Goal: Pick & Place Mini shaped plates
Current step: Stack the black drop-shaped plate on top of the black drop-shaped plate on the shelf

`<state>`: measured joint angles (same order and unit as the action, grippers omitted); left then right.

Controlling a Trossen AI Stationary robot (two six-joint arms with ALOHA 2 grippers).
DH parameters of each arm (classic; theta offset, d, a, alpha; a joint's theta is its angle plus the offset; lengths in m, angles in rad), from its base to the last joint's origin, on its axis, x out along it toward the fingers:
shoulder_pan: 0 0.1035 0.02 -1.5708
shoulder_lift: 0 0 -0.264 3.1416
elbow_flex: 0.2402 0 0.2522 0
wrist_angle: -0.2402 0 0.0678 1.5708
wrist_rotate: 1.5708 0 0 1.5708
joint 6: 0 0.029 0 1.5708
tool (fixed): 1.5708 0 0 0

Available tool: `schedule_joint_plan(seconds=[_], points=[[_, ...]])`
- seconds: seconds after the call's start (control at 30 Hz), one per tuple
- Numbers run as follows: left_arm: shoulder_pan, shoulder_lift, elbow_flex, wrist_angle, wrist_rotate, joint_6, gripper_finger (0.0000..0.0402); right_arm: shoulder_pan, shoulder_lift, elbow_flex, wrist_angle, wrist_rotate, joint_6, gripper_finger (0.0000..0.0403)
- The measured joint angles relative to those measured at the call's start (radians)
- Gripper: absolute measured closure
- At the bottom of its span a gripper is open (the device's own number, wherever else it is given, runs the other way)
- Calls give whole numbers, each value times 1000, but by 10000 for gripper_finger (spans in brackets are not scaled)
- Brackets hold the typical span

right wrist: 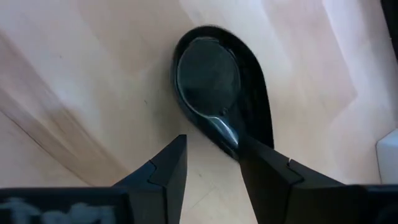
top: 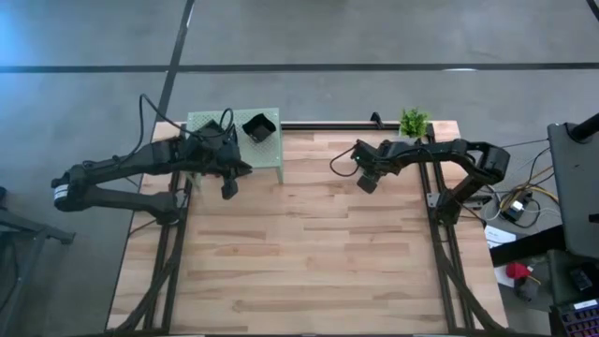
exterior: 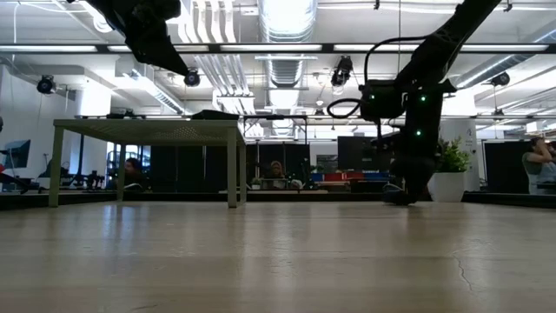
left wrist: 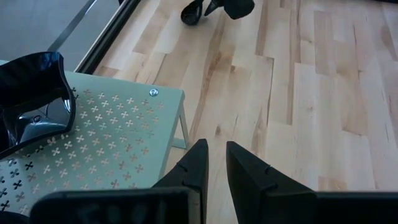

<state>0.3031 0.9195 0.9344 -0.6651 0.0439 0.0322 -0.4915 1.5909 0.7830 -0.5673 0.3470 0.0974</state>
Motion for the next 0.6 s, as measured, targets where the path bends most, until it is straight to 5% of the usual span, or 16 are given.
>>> schedule_joint_plan(seconds=[0.37,0.6], points=[[0,0,0,8,0,-3,353,-1,0,0,8,24,-59,290],[0,0,0,10,0,-3,353,-4,0,0,10,27,-75,362]])
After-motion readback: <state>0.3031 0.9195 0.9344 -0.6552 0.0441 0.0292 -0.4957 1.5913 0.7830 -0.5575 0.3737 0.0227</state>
